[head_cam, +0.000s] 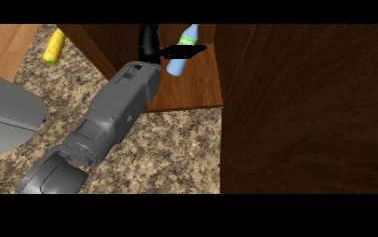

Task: Pick up the bottled water, place it into the cabinet and close the cabinet

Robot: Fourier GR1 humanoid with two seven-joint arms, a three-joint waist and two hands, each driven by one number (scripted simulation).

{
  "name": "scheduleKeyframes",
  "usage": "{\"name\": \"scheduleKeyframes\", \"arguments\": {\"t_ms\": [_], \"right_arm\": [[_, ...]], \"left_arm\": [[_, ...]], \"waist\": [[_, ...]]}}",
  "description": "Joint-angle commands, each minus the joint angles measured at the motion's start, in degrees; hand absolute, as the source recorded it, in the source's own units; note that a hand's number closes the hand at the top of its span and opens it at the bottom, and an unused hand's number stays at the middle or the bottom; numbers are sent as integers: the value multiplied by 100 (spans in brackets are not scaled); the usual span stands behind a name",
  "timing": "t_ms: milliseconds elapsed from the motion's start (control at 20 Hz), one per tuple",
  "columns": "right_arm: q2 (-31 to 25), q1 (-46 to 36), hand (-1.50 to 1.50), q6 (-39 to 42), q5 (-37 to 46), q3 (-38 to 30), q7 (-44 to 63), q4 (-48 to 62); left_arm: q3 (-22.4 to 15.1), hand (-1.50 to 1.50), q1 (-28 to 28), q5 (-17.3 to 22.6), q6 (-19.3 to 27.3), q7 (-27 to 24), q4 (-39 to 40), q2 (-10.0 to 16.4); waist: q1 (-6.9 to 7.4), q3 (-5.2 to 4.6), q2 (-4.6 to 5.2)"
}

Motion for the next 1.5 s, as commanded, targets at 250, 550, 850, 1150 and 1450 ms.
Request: {"name": "scheduleKeyframes", "arguments": {"t_ms": [250, 550, 850, 1150, 1450], "right_arm": [[89, 414, -150, -1, -171, 137, 227, -588], [154, 253, -150, -249, -219, 269, 672, -767], [158, 559, -150, -196, -107, 373, 512, -957], [232, 348, -150, -337, -83, 499, 579, -672], [211, 575, -150, -446, 97, 644, 700, -1112]], "left_arm": [[252, -150, 19, 84, -636, -306, -207, -191], [41, -150, 433, 135, -698, -16, -776, -272], [-711, -150, 1726, 475, -896, -173, -1941, -273], [-1304, -150, 2565, 833, -1338, 256, -3376, -274], [-1908, -150, 3527, 598, -1220, 205, -4864, -257]], "waist": [[218, 8, -127], [368, 10, -178], [361, 8, -230], [453, 9, -222], [494, 8, -241]]}}
